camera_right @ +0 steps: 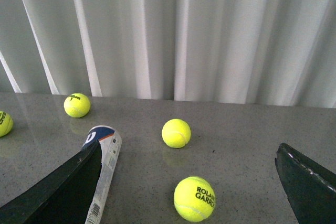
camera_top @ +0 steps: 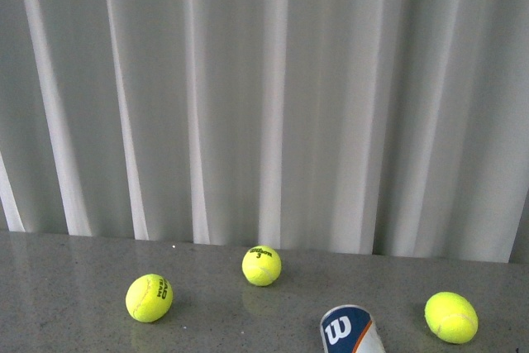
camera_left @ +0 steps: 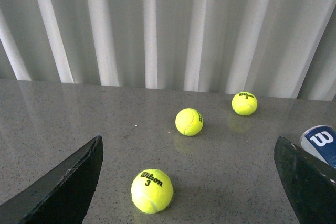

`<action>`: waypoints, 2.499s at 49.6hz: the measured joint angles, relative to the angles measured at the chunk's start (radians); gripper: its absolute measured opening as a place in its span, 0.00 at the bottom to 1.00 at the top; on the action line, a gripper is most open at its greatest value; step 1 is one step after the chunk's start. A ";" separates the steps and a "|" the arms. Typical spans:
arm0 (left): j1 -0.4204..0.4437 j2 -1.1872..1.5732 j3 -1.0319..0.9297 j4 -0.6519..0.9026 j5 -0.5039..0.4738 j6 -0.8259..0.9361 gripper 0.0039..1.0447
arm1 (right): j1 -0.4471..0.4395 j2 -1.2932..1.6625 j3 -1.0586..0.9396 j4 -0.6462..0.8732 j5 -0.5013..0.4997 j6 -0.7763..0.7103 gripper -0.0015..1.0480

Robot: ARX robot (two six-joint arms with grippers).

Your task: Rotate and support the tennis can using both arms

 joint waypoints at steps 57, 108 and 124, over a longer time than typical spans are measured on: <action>0.000 -0.001 0.000 0.000 0.000 0.000 0.94 | 0.220 1.746 0.782 0.121 -0.170 0.167 0.93; 0.000 -0.001 0.000 0.000 0.000 0.000 0.94 | 0.264 2.033 1.013 0.064 -0.242 -0.290 0.48; 0.000 -0.001 0.000 0.000 0.000 0.000 0.94 | 0.309 2.037 1.085 -0.050 -0.347 -1.212 0.24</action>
